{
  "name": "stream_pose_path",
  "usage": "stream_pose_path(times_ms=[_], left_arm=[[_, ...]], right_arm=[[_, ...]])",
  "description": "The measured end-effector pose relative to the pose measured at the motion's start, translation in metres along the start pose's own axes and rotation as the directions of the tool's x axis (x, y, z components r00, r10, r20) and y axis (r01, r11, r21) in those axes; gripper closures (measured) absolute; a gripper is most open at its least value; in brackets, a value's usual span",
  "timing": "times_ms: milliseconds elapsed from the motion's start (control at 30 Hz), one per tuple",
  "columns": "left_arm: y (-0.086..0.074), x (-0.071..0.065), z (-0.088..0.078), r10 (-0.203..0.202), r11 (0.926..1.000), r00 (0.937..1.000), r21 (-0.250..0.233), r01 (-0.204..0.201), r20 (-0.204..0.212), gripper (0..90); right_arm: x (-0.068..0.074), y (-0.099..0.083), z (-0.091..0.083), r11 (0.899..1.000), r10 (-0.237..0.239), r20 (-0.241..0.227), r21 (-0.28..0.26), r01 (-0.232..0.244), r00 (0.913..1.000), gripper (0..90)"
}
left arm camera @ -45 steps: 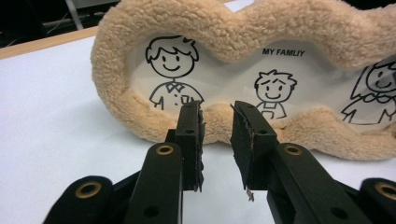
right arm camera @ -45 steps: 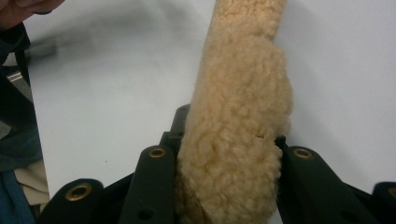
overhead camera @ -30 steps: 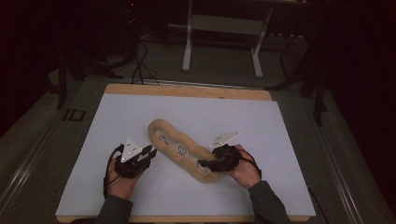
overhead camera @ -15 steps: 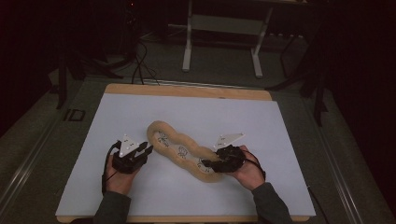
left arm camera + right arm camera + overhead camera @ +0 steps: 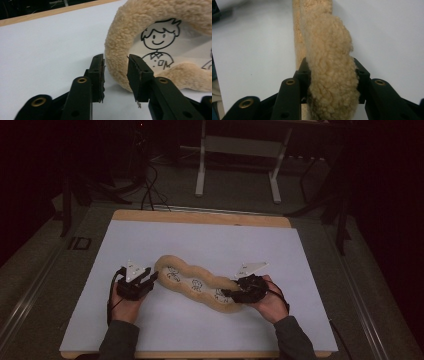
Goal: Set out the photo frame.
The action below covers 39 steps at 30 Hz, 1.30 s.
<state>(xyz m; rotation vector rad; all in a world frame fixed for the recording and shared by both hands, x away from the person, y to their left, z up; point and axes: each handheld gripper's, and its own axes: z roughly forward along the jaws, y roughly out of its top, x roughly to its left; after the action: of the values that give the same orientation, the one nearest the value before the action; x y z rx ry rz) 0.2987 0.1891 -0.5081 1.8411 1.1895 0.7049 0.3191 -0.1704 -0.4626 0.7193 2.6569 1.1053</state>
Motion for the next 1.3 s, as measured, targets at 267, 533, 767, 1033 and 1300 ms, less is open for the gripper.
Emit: stream_pose_path(times_ms=[267,533,767,1033,1300], left_arm=[[0.001,0.003,0.008,0.000,1.0000,1.0000,-0.007,0.000,0.002,62.5],[0.003,0.002,0.014,0.030,0.9995,0.9989,-0.006,-0.030,0.037,61.1],[0.003,0.002,0.020,0.024,0.9997,0.9984,-0.001,-0.024,0.050,61.1],[0.002,0.005,0.028,-0.007,0.9999,0.9971,0.015,0.006,0.075,61.0],[0.003,0.006,0.027,-0.023,0.9995,0.9968,0.024,0.021,0.077,67.4]], right_arm=[[0.000,-0.005,-0.002,1.000,0.023,0.008,-0.020,-0.022,0.9997,58.5],[0.001,-0.015,-0.006,0.999,0.041,0.028,-0.026,-0.040,0.9988,55.3],[0.001,-0.027,-0.007,0.995,0.092,0.020,-0.051,-0.091,0.9956,51.8],[0.002,-0.041,-0.004,0.986,0.159,0.017,-0.053,-0.158,0.9871,47.8],[0.002,-0.052,-0.001,0.968,0.245,-0.009,-0.058,-0.245,0.9696,47.9]])
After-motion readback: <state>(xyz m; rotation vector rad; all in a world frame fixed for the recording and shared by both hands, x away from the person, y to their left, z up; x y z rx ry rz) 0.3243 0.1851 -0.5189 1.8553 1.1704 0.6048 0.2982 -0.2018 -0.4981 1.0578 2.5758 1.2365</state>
